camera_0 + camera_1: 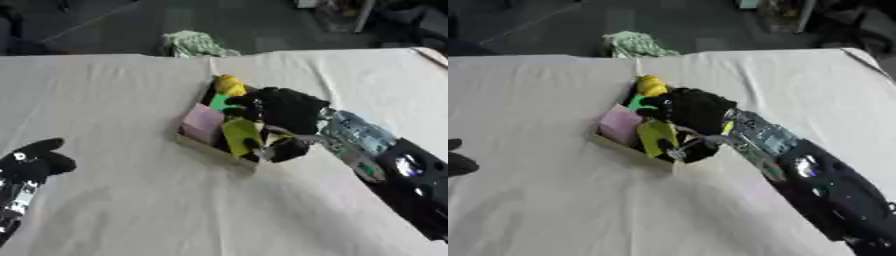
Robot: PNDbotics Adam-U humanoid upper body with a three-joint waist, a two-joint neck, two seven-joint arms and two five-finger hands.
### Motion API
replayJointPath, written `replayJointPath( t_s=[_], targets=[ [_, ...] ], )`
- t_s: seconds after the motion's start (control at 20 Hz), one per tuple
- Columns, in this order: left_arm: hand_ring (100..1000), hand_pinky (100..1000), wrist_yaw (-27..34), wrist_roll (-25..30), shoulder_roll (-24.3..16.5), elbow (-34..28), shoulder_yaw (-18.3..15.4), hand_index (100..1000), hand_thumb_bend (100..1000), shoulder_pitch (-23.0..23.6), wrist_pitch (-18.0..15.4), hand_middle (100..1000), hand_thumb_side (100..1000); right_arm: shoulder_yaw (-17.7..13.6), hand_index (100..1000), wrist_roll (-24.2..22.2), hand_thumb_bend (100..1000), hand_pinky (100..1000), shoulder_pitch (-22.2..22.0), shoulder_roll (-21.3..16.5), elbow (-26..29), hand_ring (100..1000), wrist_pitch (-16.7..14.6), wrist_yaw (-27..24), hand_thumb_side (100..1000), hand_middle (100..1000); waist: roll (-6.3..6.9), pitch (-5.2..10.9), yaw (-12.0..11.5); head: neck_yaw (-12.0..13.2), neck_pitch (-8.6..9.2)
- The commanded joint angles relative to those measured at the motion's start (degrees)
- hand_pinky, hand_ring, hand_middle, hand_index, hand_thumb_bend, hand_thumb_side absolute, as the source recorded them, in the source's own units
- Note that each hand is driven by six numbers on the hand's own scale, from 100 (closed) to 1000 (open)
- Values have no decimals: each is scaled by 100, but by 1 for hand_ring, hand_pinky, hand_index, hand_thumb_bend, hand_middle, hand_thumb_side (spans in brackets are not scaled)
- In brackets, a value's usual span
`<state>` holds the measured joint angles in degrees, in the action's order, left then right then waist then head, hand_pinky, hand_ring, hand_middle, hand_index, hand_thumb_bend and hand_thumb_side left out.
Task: Pick up objects on the table and place them in the box.
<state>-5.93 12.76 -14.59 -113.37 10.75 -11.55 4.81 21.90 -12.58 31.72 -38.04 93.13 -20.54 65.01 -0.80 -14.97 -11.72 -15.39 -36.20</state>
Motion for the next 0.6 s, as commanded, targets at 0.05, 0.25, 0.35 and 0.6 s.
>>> replayJointPath(
  t_s=[0.05, 0.25, 0.35, 0.6],
  targets=[
    [721, 825, 13, -6, -65, -122, -20, 866, 100, -25, 8, 632, 799, -125, 1000, 53, 146, 800, 65, -74, 43, 913, -61, 316, 468, 970, 6, 115, 4, 13, 64],
    [722, 825, 16, -3, -65, -122, -18, 866, 100, -25, 8, 632, 800, -341, 1000, 370, 162, 802, 97, -60, 159, 909, 146, 485, 424, 965, 14, 118, 21, 29, 67],
    [722, 825, 11, -7, -66, -122, -22, 866, 100, -20, 9, 632, 799, -449, 1000, 545, 161, 799, 120, -78, 206, 901, 290, 433, 398, 960, 18, 120, 27, 32, 69],
    [722, 825, 10, -7, -66, -122, -19, 866, 100, -14, 10, 632, 800, -601, 1000, 872, 174, 798, 171, -180, 275, 894, 499, 266, 377, 954, 20, 124, 41, 36, 76]
  ],
)
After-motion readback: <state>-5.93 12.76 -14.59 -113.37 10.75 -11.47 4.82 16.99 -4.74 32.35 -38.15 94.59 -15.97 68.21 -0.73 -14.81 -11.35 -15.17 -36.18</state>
